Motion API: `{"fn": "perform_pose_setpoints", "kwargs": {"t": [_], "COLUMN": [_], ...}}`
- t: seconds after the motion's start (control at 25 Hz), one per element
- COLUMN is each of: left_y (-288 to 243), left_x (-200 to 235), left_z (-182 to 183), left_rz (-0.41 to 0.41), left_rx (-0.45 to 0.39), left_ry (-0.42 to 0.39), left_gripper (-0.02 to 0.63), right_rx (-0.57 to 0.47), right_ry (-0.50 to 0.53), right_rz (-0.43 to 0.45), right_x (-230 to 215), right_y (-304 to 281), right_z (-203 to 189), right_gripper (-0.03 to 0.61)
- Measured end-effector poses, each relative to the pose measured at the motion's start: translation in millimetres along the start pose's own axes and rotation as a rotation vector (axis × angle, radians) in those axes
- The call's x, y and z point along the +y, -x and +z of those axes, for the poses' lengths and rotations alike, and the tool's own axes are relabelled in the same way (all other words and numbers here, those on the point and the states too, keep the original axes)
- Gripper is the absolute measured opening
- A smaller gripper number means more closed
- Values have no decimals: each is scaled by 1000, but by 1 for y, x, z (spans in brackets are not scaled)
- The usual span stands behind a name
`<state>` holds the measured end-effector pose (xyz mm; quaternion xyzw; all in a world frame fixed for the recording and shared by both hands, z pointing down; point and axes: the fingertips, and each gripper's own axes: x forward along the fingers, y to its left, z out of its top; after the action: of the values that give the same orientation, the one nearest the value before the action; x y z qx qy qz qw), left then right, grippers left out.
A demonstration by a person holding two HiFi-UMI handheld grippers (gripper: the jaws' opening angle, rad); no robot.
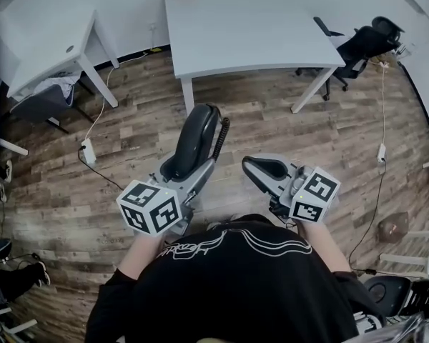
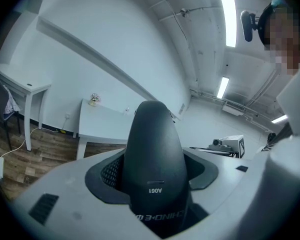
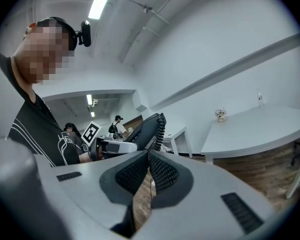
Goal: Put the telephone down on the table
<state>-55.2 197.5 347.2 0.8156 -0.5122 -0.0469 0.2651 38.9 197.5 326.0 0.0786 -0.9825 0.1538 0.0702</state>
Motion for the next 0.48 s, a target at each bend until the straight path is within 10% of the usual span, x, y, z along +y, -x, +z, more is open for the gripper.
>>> {"fn": "perform_pose_setpoints", "kwargs": {"t": [0.48], "left_y": [-81], "left_x": [46], "left_z": [30], "left_rz": [46], "left_rx": [35], "left_ry": [8], "left_gripper": [281], "right_rx": [-30], "right_ry": [-41], "right_rz": [41], "right_x": [-100], "right_y": [-27], "right_z": [22], "right_gripper": [40]}}
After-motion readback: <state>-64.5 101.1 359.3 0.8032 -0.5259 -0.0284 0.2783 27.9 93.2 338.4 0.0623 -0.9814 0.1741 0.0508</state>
